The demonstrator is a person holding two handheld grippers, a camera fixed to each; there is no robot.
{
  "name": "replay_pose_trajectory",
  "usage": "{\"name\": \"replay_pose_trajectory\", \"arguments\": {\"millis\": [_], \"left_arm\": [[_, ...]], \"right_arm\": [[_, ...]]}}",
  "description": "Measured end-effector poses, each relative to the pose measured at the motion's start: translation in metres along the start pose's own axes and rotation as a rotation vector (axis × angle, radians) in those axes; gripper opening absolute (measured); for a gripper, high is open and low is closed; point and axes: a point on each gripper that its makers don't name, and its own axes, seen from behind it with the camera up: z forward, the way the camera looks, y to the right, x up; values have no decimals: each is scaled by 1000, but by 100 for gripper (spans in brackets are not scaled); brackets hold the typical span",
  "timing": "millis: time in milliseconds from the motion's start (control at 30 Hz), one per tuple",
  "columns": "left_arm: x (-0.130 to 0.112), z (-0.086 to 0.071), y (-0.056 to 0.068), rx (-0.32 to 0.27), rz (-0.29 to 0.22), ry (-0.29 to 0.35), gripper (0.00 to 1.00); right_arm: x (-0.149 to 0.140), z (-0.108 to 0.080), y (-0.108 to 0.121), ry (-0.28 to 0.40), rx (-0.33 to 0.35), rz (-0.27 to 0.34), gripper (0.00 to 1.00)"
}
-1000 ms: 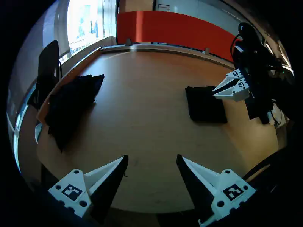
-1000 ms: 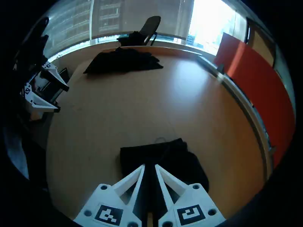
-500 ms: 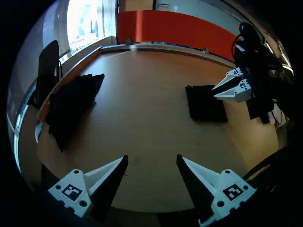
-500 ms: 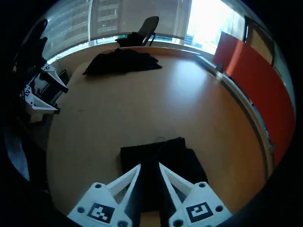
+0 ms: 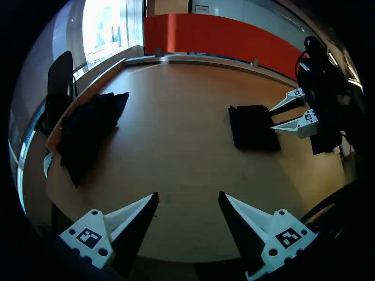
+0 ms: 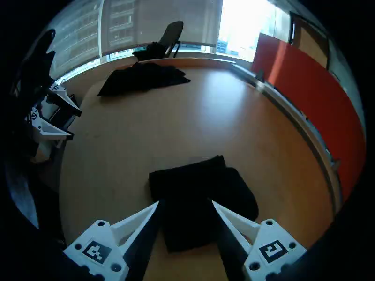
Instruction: Fold towel
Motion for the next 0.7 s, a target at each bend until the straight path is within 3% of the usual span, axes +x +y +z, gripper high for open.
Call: {"name": "replay_pose_trajectory", "arguments": {"millis": [700], "left_arm": [[-1, -1, 3, -15, 26, 1, 95]], "right_arm": [[-56, -15, -16, -59, -59, 120, 68]]}}
